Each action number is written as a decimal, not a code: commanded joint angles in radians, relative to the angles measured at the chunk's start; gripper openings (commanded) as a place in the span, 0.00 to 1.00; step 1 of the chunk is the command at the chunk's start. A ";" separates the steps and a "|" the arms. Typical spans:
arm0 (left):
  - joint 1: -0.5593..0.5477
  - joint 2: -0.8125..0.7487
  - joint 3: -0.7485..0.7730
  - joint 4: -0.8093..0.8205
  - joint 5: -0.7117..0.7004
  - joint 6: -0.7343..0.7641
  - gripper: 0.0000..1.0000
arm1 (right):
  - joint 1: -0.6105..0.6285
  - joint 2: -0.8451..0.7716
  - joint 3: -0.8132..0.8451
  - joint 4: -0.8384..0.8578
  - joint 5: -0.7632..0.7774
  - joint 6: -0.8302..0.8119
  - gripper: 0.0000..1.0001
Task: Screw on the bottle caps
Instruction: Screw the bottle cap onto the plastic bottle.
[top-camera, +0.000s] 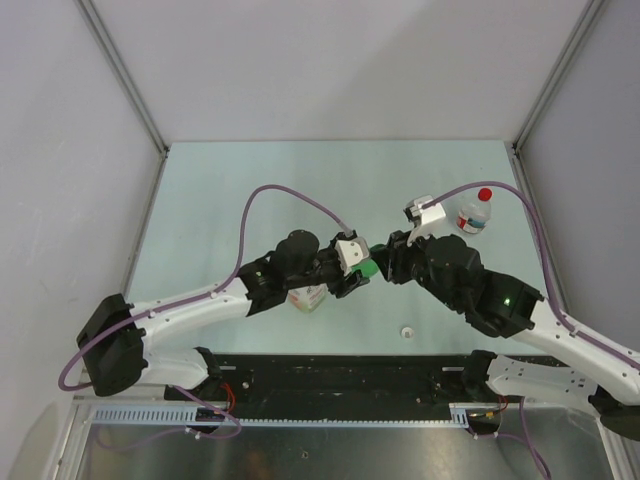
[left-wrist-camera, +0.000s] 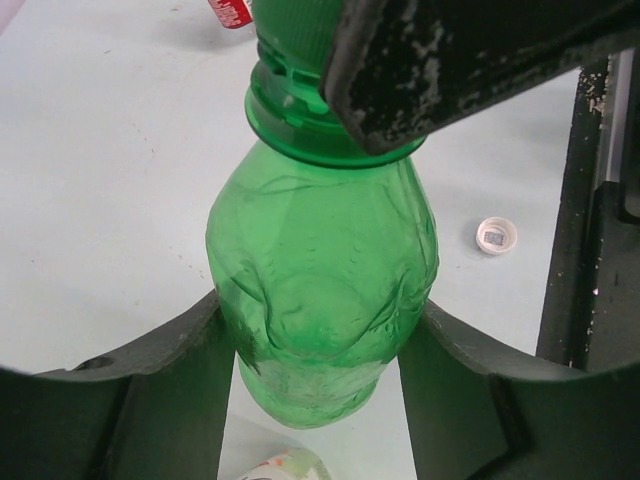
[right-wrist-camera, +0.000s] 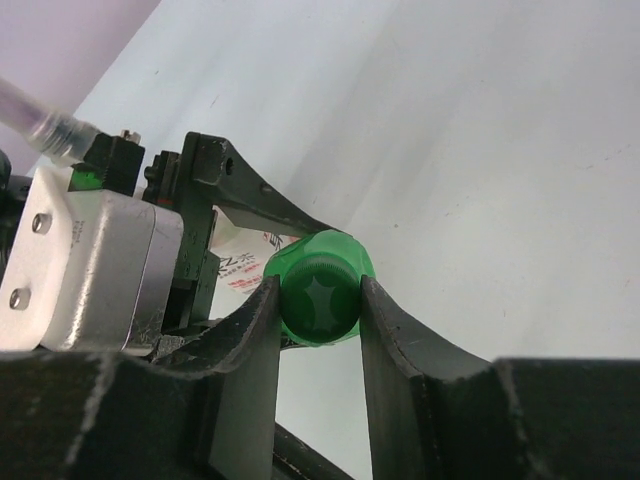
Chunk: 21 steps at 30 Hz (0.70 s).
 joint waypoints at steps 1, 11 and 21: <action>-0.005 -0.007 0.063 0.155 -0.056 -0.008 0.00 | 0.030 0.007 -0.016 -0.003 0.001 0.083 0.25; -0.006 0.004 0.023 0.155 -0.003 -0.020 0.00 | 0.027 -0.018 -0.003 0.037 -0.049 0.008 0.41; -0.006 0.021 -0.001 0.154 0.047 -0.076 0.00 | 0.027 -0.041 0.001 0.108 -0.106 -0.042 0.55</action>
